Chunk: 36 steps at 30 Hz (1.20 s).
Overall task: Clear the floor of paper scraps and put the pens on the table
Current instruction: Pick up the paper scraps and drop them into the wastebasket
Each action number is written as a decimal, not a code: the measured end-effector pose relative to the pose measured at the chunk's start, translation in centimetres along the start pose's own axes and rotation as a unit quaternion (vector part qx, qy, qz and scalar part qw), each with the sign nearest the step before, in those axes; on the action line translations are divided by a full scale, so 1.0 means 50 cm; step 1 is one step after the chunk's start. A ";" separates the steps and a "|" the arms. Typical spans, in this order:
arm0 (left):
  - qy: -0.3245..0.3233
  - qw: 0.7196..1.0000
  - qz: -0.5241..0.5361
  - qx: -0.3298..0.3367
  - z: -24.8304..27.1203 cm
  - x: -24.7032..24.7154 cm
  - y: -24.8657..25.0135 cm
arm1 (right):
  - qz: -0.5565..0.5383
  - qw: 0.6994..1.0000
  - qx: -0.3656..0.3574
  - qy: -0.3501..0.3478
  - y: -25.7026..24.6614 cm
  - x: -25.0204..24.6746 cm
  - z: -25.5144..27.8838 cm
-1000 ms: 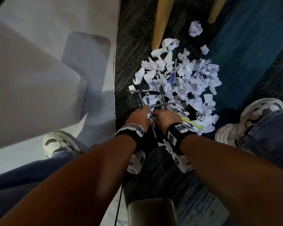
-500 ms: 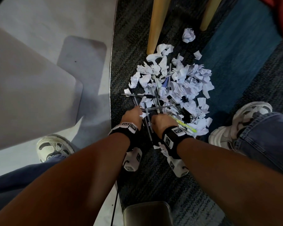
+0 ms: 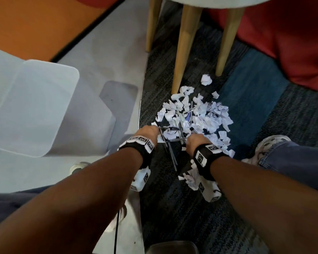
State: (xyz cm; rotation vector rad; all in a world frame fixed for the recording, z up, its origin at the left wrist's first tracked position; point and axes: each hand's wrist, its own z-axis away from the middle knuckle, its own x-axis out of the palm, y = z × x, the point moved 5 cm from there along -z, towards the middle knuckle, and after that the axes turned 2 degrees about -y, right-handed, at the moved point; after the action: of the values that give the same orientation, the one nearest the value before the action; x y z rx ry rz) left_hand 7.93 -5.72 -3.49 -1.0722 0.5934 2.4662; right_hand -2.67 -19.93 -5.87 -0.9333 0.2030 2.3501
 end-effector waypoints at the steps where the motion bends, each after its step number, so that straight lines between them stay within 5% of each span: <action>1: 0.014 1.000 0.001 -0.001 0.014 -0.030 -0.001 | -0.012 1.000 0.000 0.019 -0.010 -0.029 0.013; 8: 0.195 0.980 -0.003 0.028 0.182 -0.295 -0.035 | -0.157 0.958 -0.121 0.207 -0.199 -0.273 0.136; 15: 0.326 0.942 0.027 -0.072 0.355 -0.449 -0.219 | -0.160 0.907 -0.269 0.283 -0.439 -0.382 0.242; 21: 0.323 0.928 0.069 -0.170 0.398 -0.425 -0.360 | -0.127 0.906 -0.317 0.252 -0.580 -0.366 0.259; 27: 0.282 0.937 0.113 -0.171 0.376 -0.365 -0.422 | -0.081 0.913 -0.307 0.254 -0.646 -0.314 0.241; 32: 0.199 0.962 0.100 -0.159 0.357 -0.335 -0.433 | 0.017 0.922 -0.309 0.232 -0.630 -0.293 0.223; 36: 0.258 0.954 0.099 -0.116 0.364 -0.384 -0.361 | -0.072 0.909 -0.297 0.284 -0.559 -0.326 0.228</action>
State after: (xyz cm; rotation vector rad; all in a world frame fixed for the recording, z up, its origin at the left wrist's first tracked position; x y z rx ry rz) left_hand 18.38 15.44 18.18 -1.8649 0.5907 2.4642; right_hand 16.37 -1.06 15.55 -1.8482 -0.3734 1.9634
